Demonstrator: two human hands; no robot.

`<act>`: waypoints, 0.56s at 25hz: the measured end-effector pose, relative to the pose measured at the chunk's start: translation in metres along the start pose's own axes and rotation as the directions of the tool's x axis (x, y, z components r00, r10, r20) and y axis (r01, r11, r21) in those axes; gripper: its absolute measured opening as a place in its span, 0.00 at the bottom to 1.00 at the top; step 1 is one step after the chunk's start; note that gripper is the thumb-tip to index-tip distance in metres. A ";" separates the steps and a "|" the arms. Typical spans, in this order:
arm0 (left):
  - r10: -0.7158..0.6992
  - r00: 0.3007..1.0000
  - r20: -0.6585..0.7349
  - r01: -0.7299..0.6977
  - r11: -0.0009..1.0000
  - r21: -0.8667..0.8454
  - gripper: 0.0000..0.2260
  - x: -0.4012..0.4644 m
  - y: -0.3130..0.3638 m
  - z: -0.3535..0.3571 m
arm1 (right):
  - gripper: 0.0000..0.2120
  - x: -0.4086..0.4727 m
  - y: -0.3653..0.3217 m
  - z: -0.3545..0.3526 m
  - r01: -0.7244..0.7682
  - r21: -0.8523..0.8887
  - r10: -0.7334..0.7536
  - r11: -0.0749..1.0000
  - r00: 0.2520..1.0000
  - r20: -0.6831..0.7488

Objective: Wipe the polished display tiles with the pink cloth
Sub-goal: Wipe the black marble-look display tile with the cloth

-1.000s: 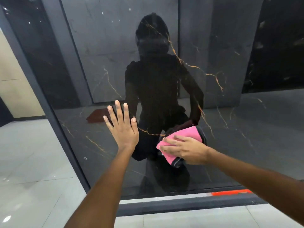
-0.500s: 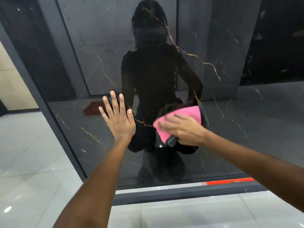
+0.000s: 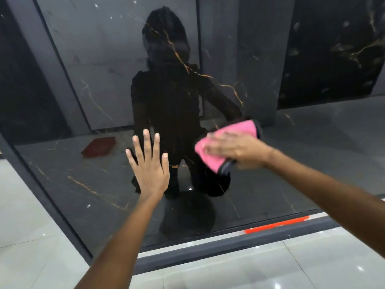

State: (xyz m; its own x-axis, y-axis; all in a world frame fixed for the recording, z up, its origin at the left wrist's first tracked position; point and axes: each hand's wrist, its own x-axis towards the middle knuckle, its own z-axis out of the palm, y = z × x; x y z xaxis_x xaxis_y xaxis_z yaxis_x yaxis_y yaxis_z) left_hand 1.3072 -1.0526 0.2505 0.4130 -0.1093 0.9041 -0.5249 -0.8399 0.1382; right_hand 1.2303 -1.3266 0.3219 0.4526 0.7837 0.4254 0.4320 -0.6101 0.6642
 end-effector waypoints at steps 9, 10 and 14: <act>0.103 0.980 -0.173 -0.088 0.992 0.092 0.27 -0.007 -0.013 0.032 | 0.35 -0.032 -0.063 0.072 -0.558 -0.010 0.538 0.830 0.803 -0.256; 0.102 0.979 -0.174 -0.087 0.992 0.092 0.27 -0.008 -0.012 0.032 | 0.39 -0.055 -0.096 0.089 -0.409 -0.049 0.405 0.911 0.912 -0.067; 0.114 0.975 -0.192 -0.096 0.990 0.099 0.27 -0.011 -0.013 0.032 | 0.39 -0.077 -0.088 0.079 0.019 0.103 -0.031 0.994 0.992 0.123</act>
State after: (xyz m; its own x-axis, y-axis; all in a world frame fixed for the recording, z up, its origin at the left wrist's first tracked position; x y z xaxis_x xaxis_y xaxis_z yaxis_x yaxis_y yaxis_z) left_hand 1.3330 -1.0576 0.2264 0.2000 -0.0999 0.9747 -0.4858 -0.8740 0.0101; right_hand 1.2186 -1.3430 0.1825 0.5314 0.7821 0.3256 0.5185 -0.6042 0.6051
